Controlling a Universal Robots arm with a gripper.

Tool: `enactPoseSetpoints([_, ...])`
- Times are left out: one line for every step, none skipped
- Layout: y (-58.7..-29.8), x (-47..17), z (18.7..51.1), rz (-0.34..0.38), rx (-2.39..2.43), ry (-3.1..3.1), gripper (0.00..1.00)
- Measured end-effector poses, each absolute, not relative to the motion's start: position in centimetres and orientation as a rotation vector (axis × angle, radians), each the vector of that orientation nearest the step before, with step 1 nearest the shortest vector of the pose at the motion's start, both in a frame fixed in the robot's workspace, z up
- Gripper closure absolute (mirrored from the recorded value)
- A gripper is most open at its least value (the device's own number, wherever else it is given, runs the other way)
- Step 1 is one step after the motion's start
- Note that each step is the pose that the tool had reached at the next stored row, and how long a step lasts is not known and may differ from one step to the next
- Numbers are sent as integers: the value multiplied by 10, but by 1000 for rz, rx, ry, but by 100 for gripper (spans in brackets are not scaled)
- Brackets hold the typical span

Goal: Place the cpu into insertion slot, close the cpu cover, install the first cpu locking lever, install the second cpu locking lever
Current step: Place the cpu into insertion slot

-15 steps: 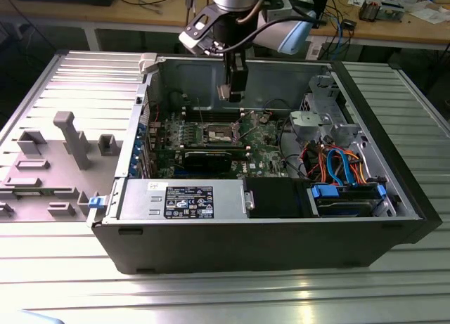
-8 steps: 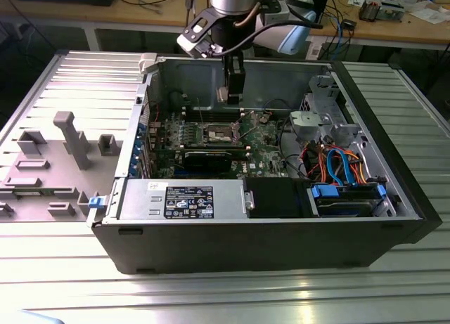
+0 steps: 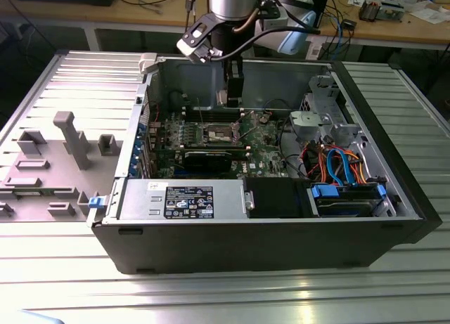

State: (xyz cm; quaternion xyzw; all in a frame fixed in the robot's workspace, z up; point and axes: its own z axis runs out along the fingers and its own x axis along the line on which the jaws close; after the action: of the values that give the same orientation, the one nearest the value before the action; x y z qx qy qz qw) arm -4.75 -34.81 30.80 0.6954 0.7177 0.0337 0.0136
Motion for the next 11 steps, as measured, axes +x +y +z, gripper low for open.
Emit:
enactPoseSetpoints([-348,-48,308,105,2166,2235,45])
enactPoseSetpoints([-348,-47,308,105,2166,2235,45])
enactPoseSetpoints([-348,-48,308,105,2166,2235,45])
enactPoseSetpoints([-348,-48,308,105,2166,2235,45])
enactPoseSetpoints([-348,-48,308,105,2166,2235,45])
enactPoseSetpoints([-348,-48,307,105,2166,2235,45])
enactPoseSetpoints([-348,-48,307,105,2166,2235,45])
enactPoseSetpoints([-348,-48,307,105,2167,2235,45])
enactPoseSetpoints([-348,-47,307,106,2167,2234,45])
enactPoseSetpoints([-348,-48,306,105,2169,2233,45])
enactPoseSetpoints([-348,-48,306,105,2170,2231,45])
